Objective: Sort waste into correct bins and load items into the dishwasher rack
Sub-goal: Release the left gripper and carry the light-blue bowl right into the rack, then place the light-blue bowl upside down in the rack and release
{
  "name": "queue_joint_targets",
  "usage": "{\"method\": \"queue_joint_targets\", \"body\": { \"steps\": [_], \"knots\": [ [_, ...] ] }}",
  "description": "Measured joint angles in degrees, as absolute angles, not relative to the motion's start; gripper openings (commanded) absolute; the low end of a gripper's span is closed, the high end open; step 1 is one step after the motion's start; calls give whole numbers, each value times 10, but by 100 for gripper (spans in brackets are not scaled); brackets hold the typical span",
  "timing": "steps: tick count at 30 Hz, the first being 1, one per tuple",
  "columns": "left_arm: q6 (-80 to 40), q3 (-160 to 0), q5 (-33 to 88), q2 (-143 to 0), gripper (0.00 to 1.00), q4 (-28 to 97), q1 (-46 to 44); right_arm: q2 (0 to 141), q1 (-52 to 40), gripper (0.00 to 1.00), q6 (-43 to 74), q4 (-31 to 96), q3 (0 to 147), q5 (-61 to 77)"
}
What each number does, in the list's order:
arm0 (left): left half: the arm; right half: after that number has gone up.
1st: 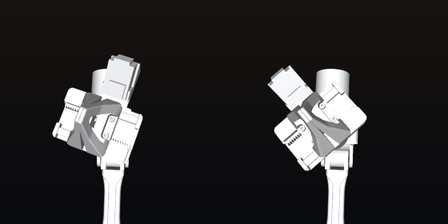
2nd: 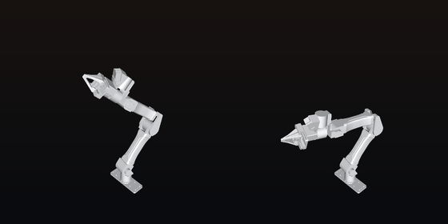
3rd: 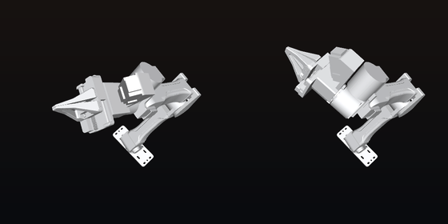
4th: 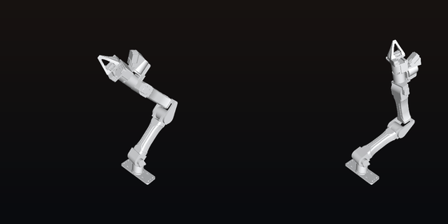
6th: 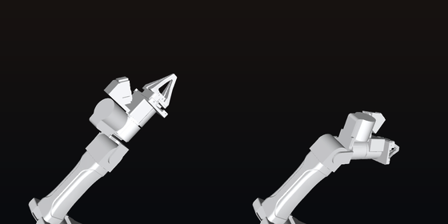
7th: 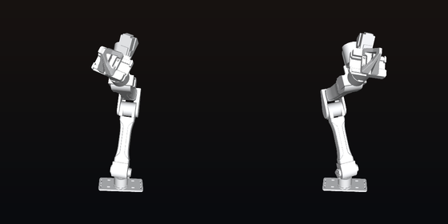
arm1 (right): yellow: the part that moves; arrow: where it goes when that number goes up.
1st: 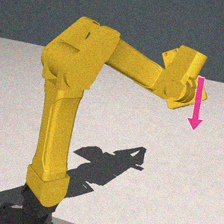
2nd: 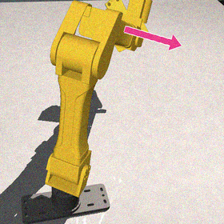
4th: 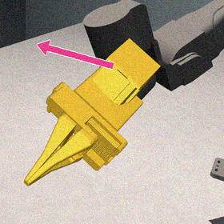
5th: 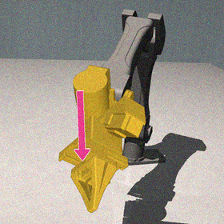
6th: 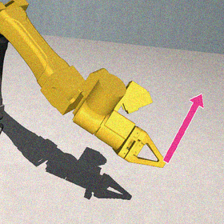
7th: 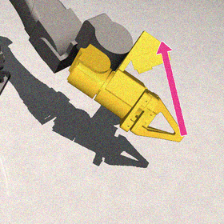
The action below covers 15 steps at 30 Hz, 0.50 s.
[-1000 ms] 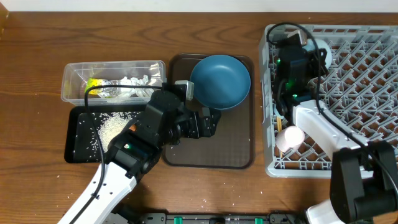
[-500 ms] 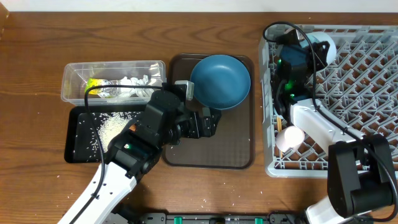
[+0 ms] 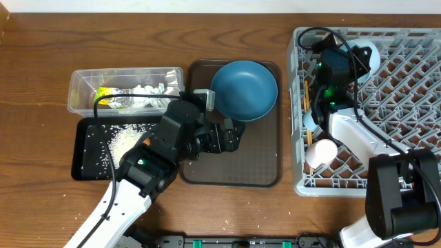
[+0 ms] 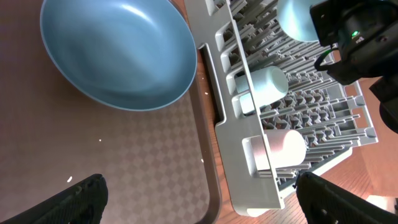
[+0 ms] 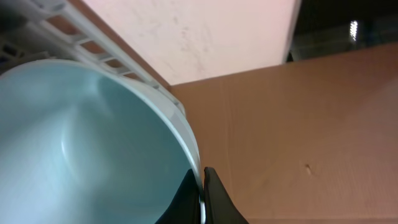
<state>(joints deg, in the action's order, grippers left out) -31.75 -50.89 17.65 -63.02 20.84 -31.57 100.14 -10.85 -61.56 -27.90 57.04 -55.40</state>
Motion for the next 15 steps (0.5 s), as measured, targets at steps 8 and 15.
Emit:
{"method": "queue_joint_targets", "body": {
  "steps": [8, 15],
  "knots": [
    [-317, -509, 176, -630, 98, 208, -316, 997, -112, 1, -590, -175, 579, -521],
    [-317, -509, 176, -630, 98, 208, -316, 999, -132, 2, -586, -181, 579, -525]
  ]
}}
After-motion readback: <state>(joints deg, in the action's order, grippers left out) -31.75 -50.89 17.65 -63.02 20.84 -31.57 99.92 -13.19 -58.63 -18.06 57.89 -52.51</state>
